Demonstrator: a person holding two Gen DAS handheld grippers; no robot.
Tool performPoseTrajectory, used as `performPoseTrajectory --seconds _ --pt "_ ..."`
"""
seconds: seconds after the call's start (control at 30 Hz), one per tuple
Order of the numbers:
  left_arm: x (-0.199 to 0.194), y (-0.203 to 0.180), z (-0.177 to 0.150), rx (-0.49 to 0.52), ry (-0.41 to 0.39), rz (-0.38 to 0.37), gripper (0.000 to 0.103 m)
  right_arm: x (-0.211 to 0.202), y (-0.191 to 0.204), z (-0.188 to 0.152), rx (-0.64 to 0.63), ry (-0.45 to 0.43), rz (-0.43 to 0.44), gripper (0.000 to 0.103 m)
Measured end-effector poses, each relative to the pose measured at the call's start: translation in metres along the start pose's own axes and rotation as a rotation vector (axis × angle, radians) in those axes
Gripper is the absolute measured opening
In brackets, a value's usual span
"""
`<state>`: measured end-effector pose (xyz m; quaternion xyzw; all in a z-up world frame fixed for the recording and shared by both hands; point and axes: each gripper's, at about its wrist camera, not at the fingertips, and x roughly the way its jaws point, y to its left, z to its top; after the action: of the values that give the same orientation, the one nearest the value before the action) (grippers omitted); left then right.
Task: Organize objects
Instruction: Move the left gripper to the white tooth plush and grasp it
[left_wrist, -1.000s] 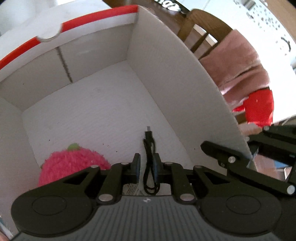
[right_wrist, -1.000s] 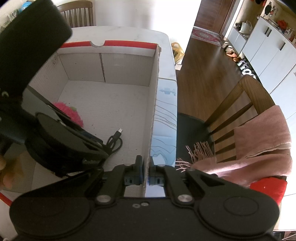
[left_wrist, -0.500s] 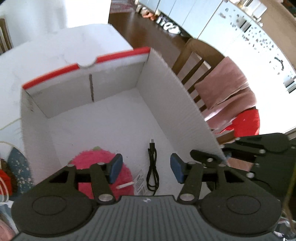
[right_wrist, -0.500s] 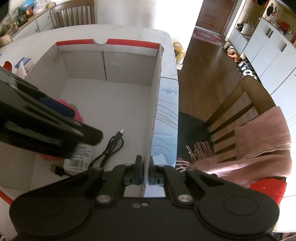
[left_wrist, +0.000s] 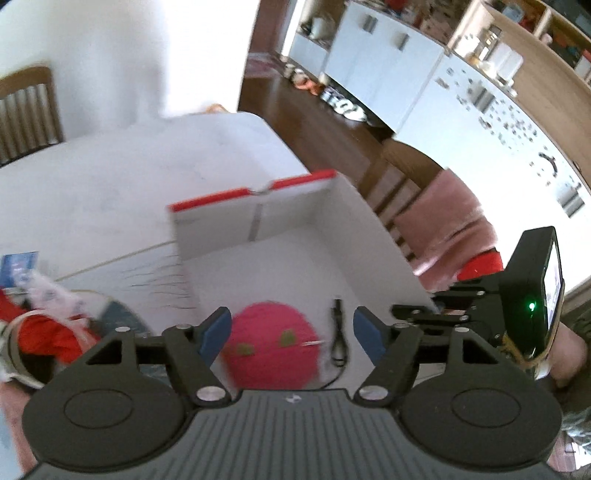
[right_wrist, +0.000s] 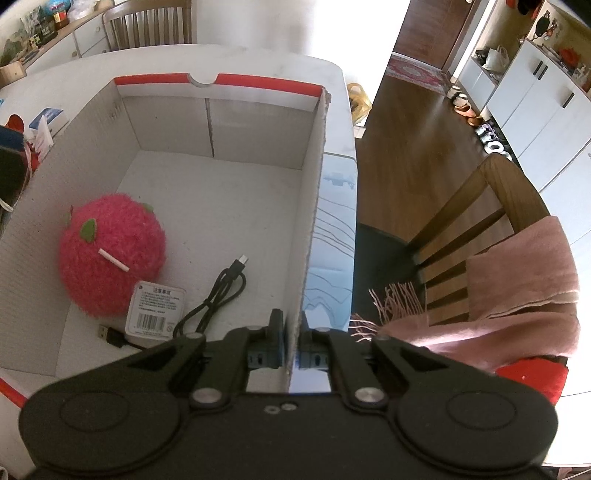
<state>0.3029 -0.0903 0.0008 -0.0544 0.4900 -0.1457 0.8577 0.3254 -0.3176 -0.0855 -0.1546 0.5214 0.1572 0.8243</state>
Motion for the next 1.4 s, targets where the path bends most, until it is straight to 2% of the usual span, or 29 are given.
performPoseTrajectory --seconds 0.27,0.43,0.5,0.67,0.9,1.0,1.13,1.4 --pt "-0.045 0.058 -0.027 -0.077 -0.037 0.113 0.082 0.000 0.000 0.001 -0.005 0.004 -0.003 0.005" --pt "-0.055 0.088 -0.056 -0.139 -0.031 0.138 0.084 -0.001 0.001 0.001 -0.006 0.004 -0.004 0.005" --pt "-0.056 0.096 -0.071 -0.151 -0.020 0.150 0.089 -0.001 0.001 0.001 -0.007 0.005 -0.006 0.005" --pt "-0.054 0.104 -0.109 -0.146 0.016 0.178 0.098 -0.001 0.002 0.001 -0.015 0.007 -0.015 0.006" --pt "-0.048 0.102 -0.159 -0.096 0.079 0.139 0.099 -0.002 0.004 0.000 -0.023 0.010 -0.020 0.006" --pt "-0.044 0.096 -0.173 -0.063 0.095 0.130 0.099 -0.001 0.005 0.000 -0.031 0.012 -0.022 0.006" --pt "-0.031 0.095 -0.188 -0.070 0.133 0.113 0.099 0.000 0.006 0.000 -0.036 0.013 -0.027 0.007" --pt "-0.003 0.103 -0.210 -0.087 0.192 0.167 0.099 0.000 0.007 0.000 -0.042 0.014 -0.029 0.007"
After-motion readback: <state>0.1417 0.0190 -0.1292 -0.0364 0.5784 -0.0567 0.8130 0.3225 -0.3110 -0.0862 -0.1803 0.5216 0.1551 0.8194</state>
